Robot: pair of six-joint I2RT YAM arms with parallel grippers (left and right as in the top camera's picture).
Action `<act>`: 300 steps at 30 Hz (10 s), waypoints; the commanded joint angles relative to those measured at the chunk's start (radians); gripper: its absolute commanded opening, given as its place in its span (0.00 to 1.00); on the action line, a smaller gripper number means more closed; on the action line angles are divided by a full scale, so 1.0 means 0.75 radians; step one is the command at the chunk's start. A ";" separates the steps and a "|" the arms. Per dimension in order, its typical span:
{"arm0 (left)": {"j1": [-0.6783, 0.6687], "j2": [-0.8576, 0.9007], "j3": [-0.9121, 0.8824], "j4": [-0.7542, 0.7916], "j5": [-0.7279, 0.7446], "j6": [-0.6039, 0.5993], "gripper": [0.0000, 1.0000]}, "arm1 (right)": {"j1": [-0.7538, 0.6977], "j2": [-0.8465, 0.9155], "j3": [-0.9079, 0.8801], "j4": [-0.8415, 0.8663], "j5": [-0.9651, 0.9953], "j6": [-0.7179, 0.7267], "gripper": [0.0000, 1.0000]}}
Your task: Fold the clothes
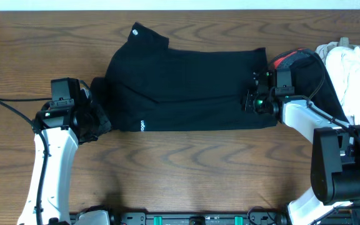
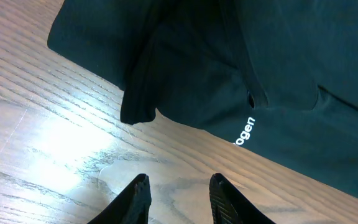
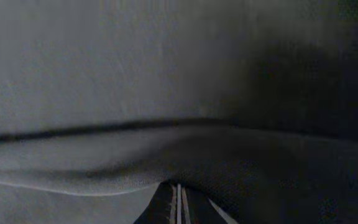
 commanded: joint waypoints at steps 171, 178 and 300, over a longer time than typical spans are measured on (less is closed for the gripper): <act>-0.477 0.774 0.328 0.588 -0.159 0.400 0.14 | 0.118 -0.566 0.083 -0.429 0.068 -0.223 0.60; -0.477 0.774 0.328 0.727 -0.159 0.547 0.11 | 0.117 -0.566 0.083 -0.429 0.068 -0.223 0.60; 0.027 0.739 0.173 0.216 -0.483 0.160 0.24 | -0.095 0.059 0.082 -0.829 0.535 0.062 0.01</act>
